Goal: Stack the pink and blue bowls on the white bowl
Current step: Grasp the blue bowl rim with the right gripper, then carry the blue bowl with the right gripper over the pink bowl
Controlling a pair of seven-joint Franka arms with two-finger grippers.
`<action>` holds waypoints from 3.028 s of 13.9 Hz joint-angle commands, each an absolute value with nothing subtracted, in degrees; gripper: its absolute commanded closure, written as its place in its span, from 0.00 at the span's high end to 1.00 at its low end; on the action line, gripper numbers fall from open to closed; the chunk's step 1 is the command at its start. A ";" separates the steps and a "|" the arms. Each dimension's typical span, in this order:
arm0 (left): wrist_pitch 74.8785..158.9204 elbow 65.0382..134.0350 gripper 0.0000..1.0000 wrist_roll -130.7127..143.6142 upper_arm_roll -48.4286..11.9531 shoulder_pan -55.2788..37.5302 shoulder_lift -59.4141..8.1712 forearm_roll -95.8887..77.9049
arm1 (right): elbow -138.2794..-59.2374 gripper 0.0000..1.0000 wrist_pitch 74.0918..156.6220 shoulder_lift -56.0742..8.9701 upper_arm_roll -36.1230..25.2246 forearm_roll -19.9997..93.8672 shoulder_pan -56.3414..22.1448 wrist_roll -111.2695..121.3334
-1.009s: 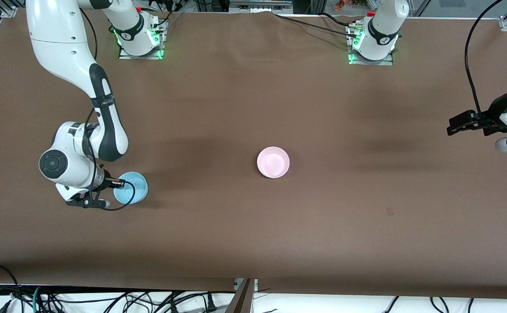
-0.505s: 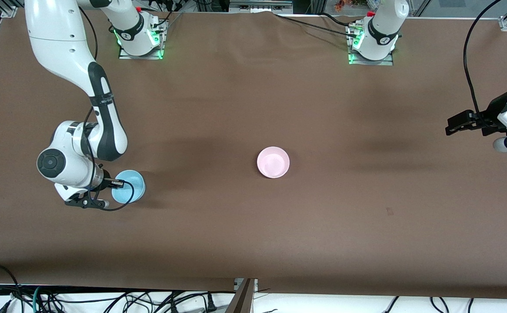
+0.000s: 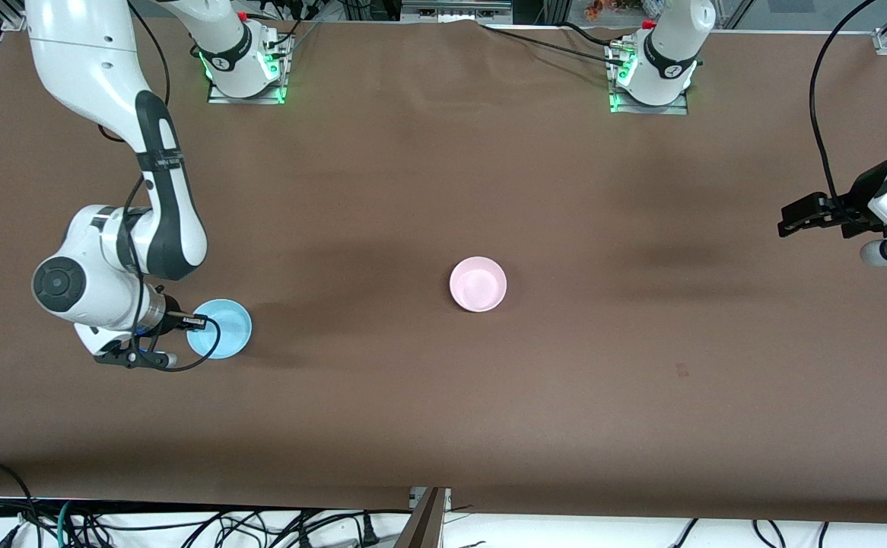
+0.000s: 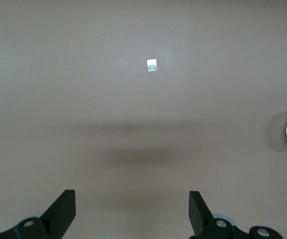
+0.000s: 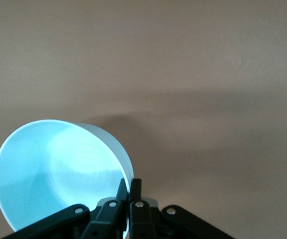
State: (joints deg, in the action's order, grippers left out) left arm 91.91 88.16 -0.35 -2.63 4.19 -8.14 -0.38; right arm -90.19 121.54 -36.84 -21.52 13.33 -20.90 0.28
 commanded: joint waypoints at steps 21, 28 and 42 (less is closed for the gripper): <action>91.05 86.84 1.00 0.18 -2.64 3.96 -8.61 -0.70 | -77.01 0.00 117.07 -40.50 -20.83 13.89 -50.00 -50.16; 91.05 86.84 1.00 0.17 -2.55 3.96 -8.79 -0.70 | -74.27 0.00 128.66 -44.12 -13.98 13.80 -50.80 -58.45; 91.05 85.52 1.00 0.09 -2.64 3.96 -9.23 -0.18 | -74.27 0.00 135.18 -48.25 -10.63 13.80 -50.89 -59.15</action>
